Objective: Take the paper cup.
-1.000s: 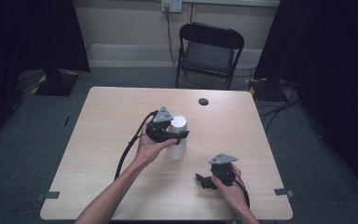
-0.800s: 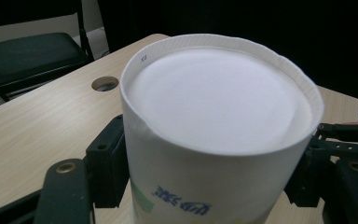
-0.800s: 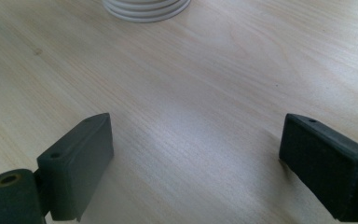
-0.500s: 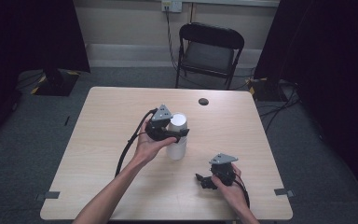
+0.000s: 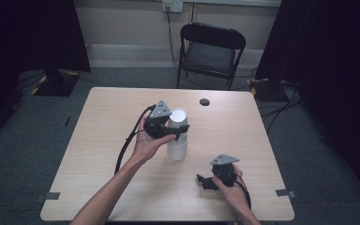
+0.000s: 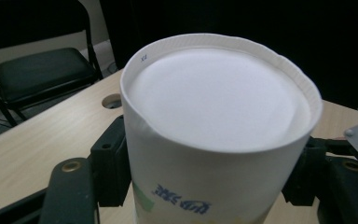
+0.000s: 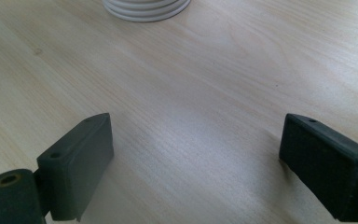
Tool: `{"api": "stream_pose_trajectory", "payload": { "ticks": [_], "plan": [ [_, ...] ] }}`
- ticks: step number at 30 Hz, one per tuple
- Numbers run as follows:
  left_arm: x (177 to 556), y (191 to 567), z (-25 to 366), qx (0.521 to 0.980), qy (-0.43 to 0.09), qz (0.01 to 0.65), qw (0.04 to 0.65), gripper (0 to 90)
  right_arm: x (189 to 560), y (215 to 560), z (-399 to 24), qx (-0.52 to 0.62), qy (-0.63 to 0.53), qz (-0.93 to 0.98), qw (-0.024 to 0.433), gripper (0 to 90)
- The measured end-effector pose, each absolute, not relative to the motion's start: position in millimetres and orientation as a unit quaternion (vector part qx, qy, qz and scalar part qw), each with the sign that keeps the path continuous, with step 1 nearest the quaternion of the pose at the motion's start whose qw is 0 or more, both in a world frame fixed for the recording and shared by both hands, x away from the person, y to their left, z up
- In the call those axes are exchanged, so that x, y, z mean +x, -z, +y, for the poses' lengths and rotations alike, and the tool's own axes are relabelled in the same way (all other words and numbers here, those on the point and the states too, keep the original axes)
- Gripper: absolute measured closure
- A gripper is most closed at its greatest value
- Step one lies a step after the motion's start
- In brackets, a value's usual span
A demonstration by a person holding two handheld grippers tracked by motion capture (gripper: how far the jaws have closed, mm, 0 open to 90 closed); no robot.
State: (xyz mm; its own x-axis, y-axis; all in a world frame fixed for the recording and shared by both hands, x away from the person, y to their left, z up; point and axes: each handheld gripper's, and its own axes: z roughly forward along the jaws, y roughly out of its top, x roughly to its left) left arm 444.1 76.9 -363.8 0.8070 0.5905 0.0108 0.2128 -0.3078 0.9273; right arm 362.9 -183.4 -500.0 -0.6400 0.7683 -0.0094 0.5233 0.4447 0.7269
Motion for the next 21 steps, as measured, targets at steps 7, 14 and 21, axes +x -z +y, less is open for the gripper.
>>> {"api": "stream_pose_trajectory", "payload": {
  "ticks": [7, 14, 21],
  "plan": [
    [442, 352, 73, 0.781, -0.184, 0.248, 0.542, 33.6, 363, 500, -184, 0.387, -0.357, 0.833, 0.171, 9.5],
    [442, 344, 75, 0.776, -0.183, 0.247, 0.550, 34.3, 363, 500, -184, 0.386, -0.358, 0.833, 0.171, 9.5],
    [439, 334, 74, 0.768, -0.196, 0.245, 0.559, 34.5, 363, 500, -184, 0.386, -0.358, 0.833, 0.170, 9.5]
  ]
}}
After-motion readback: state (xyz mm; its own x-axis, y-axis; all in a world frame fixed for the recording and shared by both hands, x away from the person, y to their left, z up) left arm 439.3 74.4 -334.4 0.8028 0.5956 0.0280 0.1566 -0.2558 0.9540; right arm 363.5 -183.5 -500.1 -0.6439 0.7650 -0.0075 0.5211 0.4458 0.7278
